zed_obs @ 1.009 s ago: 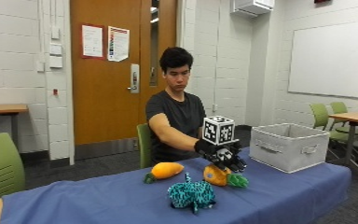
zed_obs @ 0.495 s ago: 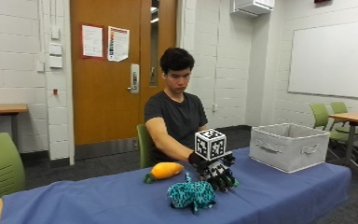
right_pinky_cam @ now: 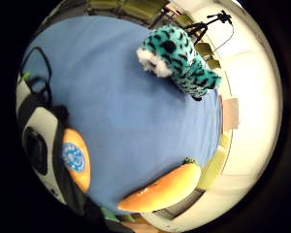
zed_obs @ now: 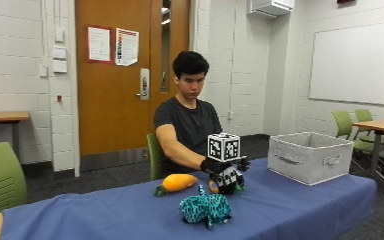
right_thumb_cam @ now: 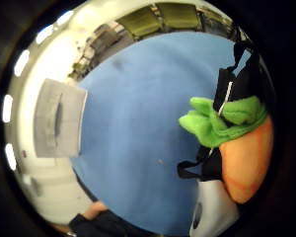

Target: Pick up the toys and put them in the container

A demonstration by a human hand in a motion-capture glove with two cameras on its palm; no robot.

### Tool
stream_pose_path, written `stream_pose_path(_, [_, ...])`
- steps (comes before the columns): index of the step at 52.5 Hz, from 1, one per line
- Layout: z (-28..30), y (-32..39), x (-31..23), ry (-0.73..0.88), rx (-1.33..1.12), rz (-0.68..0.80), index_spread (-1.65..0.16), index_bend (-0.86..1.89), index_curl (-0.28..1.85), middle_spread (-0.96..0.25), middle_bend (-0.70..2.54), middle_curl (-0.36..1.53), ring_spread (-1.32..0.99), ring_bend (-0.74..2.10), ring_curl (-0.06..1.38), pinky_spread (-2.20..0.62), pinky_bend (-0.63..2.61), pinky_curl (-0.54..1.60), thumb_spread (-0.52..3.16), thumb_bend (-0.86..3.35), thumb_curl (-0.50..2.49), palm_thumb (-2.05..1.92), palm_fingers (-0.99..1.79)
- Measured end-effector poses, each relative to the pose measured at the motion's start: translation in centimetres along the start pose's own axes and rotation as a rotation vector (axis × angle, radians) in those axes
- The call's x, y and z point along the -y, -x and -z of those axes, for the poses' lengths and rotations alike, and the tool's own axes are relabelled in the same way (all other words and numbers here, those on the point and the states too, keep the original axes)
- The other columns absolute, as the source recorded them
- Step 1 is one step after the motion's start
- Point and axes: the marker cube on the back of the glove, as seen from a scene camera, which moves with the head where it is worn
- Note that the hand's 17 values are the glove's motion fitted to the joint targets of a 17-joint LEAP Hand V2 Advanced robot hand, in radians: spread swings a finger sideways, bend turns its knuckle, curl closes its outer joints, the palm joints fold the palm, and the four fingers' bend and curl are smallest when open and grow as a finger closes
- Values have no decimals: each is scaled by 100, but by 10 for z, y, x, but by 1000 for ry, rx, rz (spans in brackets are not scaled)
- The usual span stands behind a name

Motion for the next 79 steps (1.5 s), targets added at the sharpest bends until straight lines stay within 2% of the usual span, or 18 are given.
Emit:
stream_pose_path(6, [4,-8,3,88,38,-36,-38,32,53,-35,71,49,-43,96,45,-45,69,37,93,21,48,64,132])
stream_pose_path(12, [31,-10,7,81,69,-60,-41,37,59,-36,83,54,-43,103,49,-47,72,38,81,20,55,66,129])
stream_pose_path(24, [158,9,27,-79,87,-43,-42,45,74,-36,93,60,-42,111,52,-48,79,42,65,19,67,65,121])
stream_pose_path(35, [261,77,42,-206,67,57,-43,46,86,-35,97,63,-42,114,53,-48,82,43,57,18,76,63,117])
stream_pose_path(43, [304,154,46,-256,79,156,-44,43,94,-35,99,64,-41,116,53,-48,83,43,52,19,83,62,115])
stream_pose_path(51, [325,249,39,-295,89,305,-45,41,101,-35,99,65,-41,117,53,-48,84,43,50,19,90,61,115])
stream_pose_path(56, [335,326,23,-273,213,513,-46,39,105,-35,99,65,-41,117,53,-48,84,43,49,19,93,60,114])
stream_pose_path(59, [333,356,25,-260,223,497,-46,38,108,-35,99,65,-41,116,53,-48,84,43,48,19,96,60,114])
stream_pose_path(64, [324,403,22,-264,193,629,-47,35,111,-35,99,65,-41,117,53,-48,84,43,48,19,99,60,114])
stream_pose_path(69, [315,449,19,-231,230,633,-47,33,114,-35,98,65,-41,117,53,-48,84,43,47,19,103,59,114])
stream_pose_path(75, [293,448,42,-256,72,599,-48,31,118,-35,98,66,-41,116,53,-48,84,43,47,19,107,58,114])
stream_pose_path(79, [283,433,57,-241,140,654,-48,29,120,-35,98,66,-41,116,52,-47,84,43,47,19,110,58,114])
